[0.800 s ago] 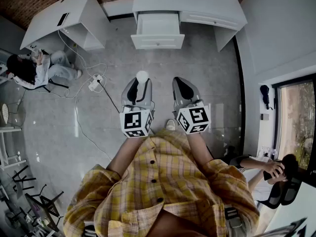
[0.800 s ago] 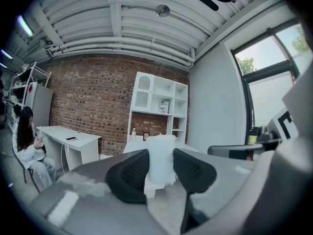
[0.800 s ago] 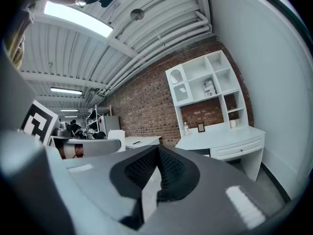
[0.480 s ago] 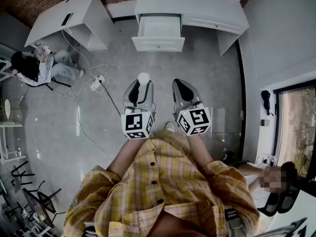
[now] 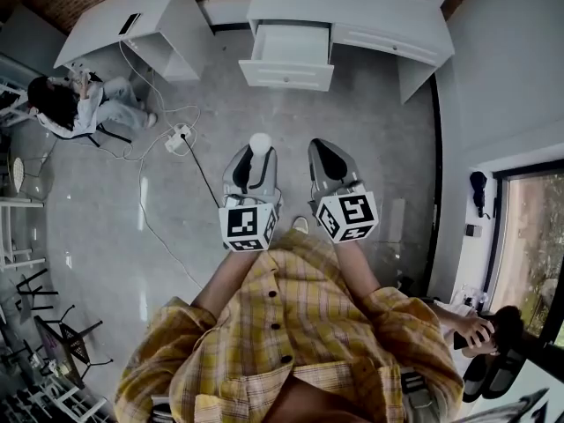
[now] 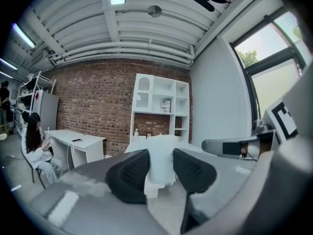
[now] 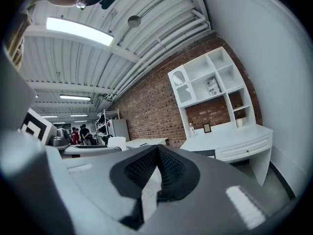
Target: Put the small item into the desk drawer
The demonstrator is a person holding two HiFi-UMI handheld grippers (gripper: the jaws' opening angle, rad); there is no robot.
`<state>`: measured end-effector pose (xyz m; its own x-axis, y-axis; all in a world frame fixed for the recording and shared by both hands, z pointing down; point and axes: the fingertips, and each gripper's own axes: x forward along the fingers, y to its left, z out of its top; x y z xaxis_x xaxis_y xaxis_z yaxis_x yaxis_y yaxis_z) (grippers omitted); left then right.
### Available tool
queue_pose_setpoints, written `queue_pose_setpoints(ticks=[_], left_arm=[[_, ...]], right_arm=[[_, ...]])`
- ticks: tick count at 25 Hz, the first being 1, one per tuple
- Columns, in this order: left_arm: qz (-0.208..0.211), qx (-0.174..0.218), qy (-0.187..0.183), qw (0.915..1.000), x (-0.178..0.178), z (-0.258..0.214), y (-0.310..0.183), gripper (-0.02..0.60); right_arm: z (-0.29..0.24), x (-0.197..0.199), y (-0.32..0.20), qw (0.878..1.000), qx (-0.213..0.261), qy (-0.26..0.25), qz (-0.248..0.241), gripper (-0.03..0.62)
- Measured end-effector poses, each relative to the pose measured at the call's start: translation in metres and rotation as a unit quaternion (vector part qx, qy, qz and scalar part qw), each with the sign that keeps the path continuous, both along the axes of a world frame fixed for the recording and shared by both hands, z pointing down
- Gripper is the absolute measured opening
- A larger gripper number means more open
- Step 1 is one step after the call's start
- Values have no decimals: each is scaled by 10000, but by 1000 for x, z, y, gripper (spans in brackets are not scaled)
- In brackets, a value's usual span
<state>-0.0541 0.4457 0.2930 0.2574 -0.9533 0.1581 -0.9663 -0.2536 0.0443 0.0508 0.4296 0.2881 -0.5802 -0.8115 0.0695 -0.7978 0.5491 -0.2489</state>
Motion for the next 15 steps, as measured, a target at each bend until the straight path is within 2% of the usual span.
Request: queue_pose_setpoints(ticks=[6, 15], left_arm=[[-2, -92, 64, 9999, 5, 14, -17, 167], [18, -168, 172, 9997, 3, 24, -86, 167]], right_arm=[[6, -3, -19, 9999, 4, 66, -151, -2], [17, -4, -81, 9997, -117, 194, -104, -2]])
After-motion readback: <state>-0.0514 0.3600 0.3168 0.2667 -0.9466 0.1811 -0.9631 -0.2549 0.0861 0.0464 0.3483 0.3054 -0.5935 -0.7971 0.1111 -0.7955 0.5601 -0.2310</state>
